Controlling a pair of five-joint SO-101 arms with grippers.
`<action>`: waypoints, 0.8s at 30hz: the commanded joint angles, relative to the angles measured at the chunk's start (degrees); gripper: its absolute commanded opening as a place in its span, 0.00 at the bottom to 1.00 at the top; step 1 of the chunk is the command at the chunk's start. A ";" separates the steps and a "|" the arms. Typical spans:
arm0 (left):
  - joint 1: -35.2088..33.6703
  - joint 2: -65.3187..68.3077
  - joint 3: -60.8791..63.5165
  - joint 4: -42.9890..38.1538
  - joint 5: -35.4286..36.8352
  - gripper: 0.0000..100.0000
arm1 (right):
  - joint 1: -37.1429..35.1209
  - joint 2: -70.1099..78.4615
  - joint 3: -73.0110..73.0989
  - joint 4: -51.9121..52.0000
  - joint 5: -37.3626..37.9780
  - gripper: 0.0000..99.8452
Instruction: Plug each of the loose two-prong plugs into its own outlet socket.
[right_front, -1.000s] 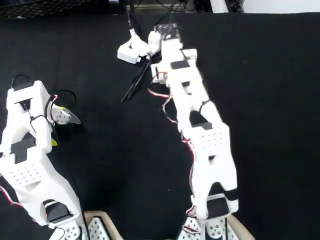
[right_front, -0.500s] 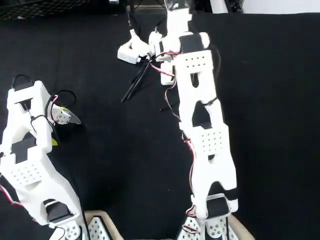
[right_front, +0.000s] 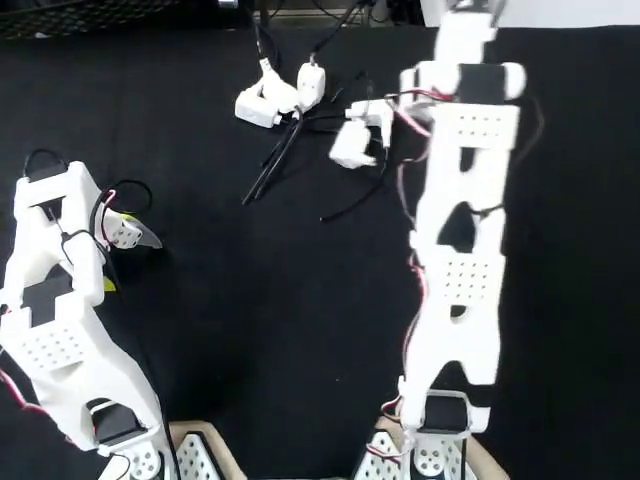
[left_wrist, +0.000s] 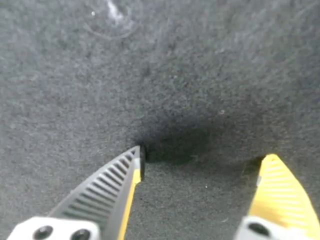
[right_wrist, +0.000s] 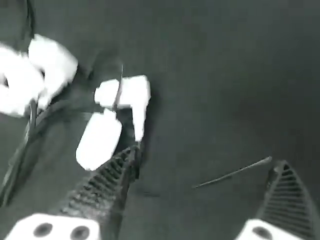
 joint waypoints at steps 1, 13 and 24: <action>1.63 0.00 -0.40 -0.97 0.88 0.36 | 1.23 -2.77 -7.25 -0.26 0.26 0.39; 1.63 0.09 -0.40 -1.05 0.88 0.36 | 13.63 -3.47 -6.37 1.49 0.09 0.38; 1.36 0.35 -0.75 -2.64 0.70 0.36 | 31.65 16.66 4.00 1.41 0.09 0.38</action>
